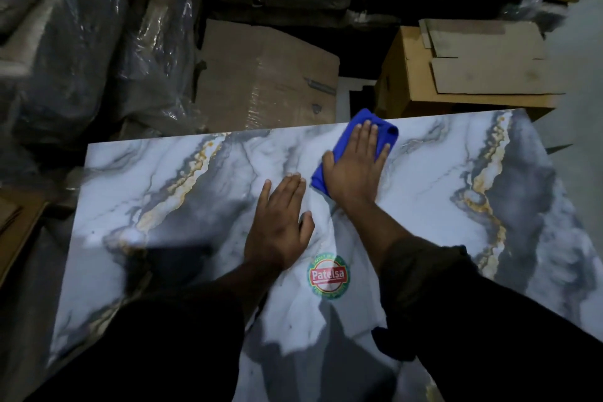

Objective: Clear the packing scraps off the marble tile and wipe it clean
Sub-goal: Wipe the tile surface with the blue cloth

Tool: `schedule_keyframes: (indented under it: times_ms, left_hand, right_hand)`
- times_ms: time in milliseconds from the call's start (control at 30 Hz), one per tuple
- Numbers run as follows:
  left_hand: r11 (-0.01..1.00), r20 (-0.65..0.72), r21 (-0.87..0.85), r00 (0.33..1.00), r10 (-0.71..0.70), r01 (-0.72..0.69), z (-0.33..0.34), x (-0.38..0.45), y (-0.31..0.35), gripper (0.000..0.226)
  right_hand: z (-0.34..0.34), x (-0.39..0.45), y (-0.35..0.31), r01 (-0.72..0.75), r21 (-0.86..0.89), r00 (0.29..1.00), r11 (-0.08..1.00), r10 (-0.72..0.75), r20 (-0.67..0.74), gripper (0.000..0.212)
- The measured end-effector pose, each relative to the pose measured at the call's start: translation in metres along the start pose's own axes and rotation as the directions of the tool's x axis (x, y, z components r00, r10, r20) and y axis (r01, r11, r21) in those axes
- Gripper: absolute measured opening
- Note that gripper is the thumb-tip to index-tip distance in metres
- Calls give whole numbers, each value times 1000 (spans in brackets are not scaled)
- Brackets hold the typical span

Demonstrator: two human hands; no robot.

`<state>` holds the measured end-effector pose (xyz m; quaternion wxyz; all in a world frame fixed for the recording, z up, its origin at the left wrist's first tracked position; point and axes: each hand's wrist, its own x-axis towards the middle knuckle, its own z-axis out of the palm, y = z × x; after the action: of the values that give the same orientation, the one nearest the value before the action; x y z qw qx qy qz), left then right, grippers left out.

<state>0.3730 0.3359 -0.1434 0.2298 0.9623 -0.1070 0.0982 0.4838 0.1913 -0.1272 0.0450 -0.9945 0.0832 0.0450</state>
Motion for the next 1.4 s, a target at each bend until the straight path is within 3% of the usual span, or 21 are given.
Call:
schedule_keyframes:
  times_ms: [133, 300, 367, 433, 567, 667, 767, 933, 1133, 1400]
  left_hand:
    - [998, -33, -60, 999, -17, 15, 0, -3, 0, 68]
    - [994, -85, -105, 996, -13, 4, -2, -1, 2, 69]
    - [995, -108, -99, 994, -9, -2, -3, -3, 4, 66]
    - [993, -110, -114, 994, 0, -13, -5, -6, 6, 66]
    - [990, -70, -141, 998, -4, -6, -12, -9, 5, 62]
    - [999, -67, -27, 998, -19, 17, -12, -12, 7, 53]
    - [985, -12, 165, 998, 55, -53, -9, -14, 11, 51]
    - [967, 87, 200, 986, 145, -160, -6, -49, 32, 57]
    - [960, 146, 80, 956, 255, -268, 6, -140, 111, 52]
    - [940, 285, 102, 915, 285, -324, 4, -183, 139, 63]
  right_hand:
    - [1, 15, -19, 266, 28, 963, 963, -267, 23, 80]
    - [0, -15, -11, 651, 58, 756, 757, -653, 35, 72]
    - [2, -40, -3, 734, 25, 677, 679, -734, 55, 69]
    - [7, -69, 7, 749, 7, 662, 663, -749, 35, 69]
    - [9, -127, 26, 611, 92, 791, 786, -611, -30, 68]
    - [12, -173, 42, 508, 70, 861, 858, -507, -32, 75]
    - [20, -229, 63, 383, 107, 923, 917, -378, -67, 79]
    - [24, -319, 96, 130, 88, 991, 988, -125, -56, 82]
    - [29, -405, 122, -185, 45, 982, 982, 187, -35, 81]
    - [32, -427, 128, -515, -28, 857, 857, 515, -7, 76]
